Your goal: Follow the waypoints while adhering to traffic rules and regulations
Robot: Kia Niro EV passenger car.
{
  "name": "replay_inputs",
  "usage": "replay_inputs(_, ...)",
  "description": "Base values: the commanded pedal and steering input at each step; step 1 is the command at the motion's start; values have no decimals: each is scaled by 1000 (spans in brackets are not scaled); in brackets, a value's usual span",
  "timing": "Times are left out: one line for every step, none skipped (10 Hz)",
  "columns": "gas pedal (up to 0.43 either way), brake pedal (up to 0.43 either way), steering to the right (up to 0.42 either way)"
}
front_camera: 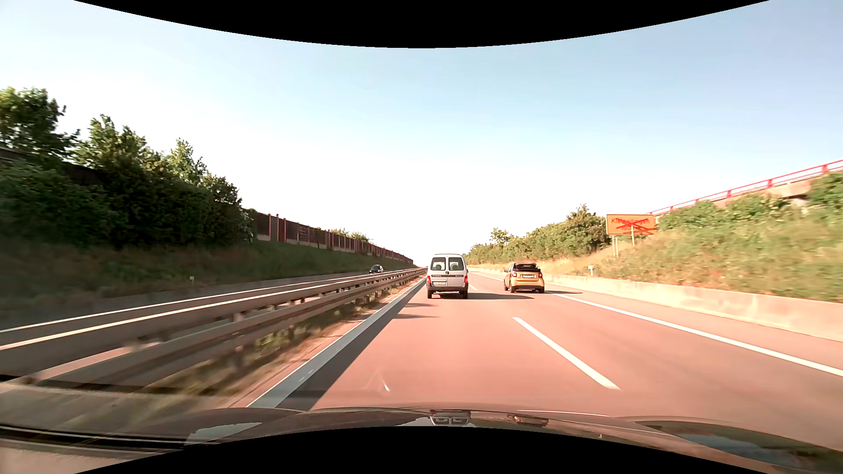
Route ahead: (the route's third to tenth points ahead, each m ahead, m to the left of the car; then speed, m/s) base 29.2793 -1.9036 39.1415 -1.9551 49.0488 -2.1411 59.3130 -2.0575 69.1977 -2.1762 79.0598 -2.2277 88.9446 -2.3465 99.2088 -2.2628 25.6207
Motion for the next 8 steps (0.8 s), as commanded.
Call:
replay_inputs(110, 6, -1)
replay_inputs(110, 6, -1)
replay_inputs(110, 6, -1)
replay_inputs(118, 6, -1)
replay_inputs(118, 6, -1)
replay_inputs(138, 6, 0)
replay_inputs(169, 6, -1)
replay_inputs(189, 6, -1)
